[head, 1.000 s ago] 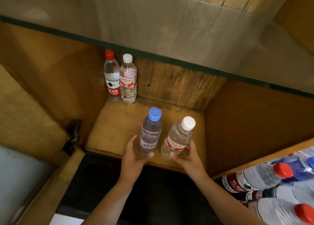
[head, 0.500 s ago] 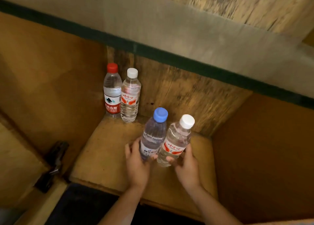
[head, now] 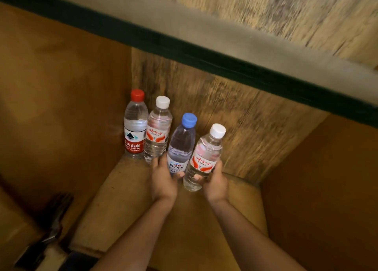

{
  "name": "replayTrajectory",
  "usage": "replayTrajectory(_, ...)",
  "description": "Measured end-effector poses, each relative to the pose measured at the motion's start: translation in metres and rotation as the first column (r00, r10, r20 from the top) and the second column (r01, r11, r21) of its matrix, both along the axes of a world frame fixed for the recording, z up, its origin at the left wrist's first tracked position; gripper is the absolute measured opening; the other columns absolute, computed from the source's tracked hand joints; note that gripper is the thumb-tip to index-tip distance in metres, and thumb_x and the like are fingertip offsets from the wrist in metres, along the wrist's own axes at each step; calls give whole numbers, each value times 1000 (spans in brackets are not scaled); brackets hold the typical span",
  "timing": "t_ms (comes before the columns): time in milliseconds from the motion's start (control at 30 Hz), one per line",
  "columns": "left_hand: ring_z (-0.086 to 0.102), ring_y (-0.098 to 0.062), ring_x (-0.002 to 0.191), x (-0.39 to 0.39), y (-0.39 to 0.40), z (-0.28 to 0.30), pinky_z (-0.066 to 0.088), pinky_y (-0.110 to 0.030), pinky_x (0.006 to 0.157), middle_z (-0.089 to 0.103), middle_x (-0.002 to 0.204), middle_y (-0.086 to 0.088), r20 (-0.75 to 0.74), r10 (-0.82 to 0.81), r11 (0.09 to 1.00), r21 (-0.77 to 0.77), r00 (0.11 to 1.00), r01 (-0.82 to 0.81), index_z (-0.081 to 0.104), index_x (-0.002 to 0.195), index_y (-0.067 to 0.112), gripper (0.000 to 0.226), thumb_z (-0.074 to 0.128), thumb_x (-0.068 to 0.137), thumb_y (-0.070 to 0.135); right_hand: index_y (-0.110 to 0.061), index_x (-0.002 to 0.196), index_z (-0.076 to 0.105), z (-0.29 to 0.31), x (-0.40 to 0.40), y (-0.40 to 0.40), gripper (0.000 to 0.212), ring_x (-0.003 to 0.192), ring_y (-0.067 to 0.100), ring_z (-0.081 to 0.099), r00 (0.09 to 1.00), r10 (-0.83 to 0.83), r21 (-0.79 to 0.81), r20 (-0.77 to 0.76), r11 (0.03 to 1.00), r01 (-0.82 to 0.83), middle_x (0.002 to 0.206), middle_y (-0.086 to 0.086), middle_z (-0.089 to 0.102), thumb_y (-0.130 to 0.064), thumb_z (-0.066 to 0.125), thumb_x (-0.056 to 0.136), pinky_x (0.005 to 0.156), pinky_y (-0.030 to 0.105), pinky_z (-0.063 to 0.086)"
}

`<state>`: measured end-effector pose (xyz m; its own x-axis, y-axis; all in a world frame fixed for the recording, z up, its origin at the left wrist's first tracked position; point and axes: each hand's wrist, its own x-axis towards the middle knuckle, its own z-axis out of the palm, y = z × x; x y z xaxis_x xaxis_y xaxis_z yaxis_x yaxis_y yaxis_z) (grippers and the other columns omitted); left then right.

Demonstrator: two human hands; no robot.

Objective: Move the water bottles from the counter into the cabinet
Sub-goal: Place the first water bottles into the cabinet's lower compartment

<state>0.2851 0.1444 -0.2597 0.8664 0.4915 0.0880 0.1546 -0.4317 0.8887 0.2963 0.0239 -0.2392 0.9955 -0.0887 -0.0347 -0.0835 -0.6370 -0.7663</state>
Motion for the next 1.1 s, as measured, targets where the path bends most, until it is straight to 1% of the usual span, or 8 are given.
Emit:
replayTrajectory(133, 50, -30, 116, 9, -2, 0, 42, -39, 96, 52, 125, -13, 35, 68, 997, -43, 997, -67, 52, 118, 5, 62, 81, 63, 7, -23, 136, 30, 3, 8, 4, 66, 108, 32, 58, 999, -27, 7, -17, 1000, 27, 121, 12, 61, -20, 66, 81, 85, 31, 42)
replayTrajectory(300, 55, -34, 106, 16, -8, 3, 45, -40, 92, 53, 117, -18, -32, 147, 952, -265, 989, -150, 47, 107, 1, 54, 80, 64, 3, -25, 136, 29, 3, 13, 14, 64, 107, 30, 58, 994, -102, 7, -38, 995, 103, 121, 10, 61, -24, 65, 83, 79, 27, 36)
replayTrajectory(467, 53, -33, 117, 0, -23, 7, 41, -41, 102, 54, 130, -17, -54, 37, 703, -708, 998, -64, 42, 135, 8, 65, 62, 77, -10, -23, 135, 32, 5, 15, 10, 66, 105, 28, 57, 995, -82, 56, -65, 995, 86, 122, 11, 60, -17, 68, 80, 79, 25, 35)
replayTrajectory(600, 48, -35, 123, -3, -26, 8, 35, -50, 108, 48, 138, -17, -30, -66, 504, -864, 997, 7, 31, 144, 11, 77, 47, 75, -21, -23, 133, 36, 4, 15, 12, 65, 90, 16, 50, 996, -71, 86, -49, 993, 75, 118, 8, 62, -11, 68, 78, 78, 24, 35)
replayTrajectory(667, 51, -35, 119, -3, -25, 9, 40, -49, 103, 51, 134, -19, -26, -63, 437, -899, 998, 4, 35, 141, 7, 73, 42, 75, -23, -23, 132, 36, 4, 18, 12, 63, 89, 17, 50, 996, -77, 79, -52, 994, 81, 118, 8, 62, -11, 68, 78, 79, 24, 36)
replayTrajectory(767, 56, -27, 107, -7, -25, 15, 49, -29, 80, 53, 129, -17, 36, -31, 315, -948, 999, 44, 40, 133, 8, 67, 35, 75, -25, -21, 134, 35, 6, 24, 13, 63, 100, 26, 57, 995, -79, 75, -66, 994, 84, 119, 11, 61, -12, 66, 80, 82, 28, 39)
replayTrajectory(833, 53, -31, 116, -7, -25, 18, 45, -25, 78, 51, 132, -19, 54, -7, 254, -966, 999, 54, 37, 137, 4, 70, 31, 74, -27, -20, 134, 34, 6, 27, 16, 61, 101, 25, 57, 993, -93, 98, -76, 990, 100, 120, 13, 60, -13, 64, 82, 82, 27, 39)
replayTrajectory(1100, 60, -17, 87, 0, -14, 19, 52, -25, 70, 62, 102, -8, 134, -85, 295, -943, 987, 154, 44, 128, 9, 66, 31, 74, -26, -24, 131, 36, 2, 43, 23, 44, 91, 18, 49, 984, -140, 191, -105, 969, 159, 119, 11, 59, -21, 54, 91, 82, 28, 39)
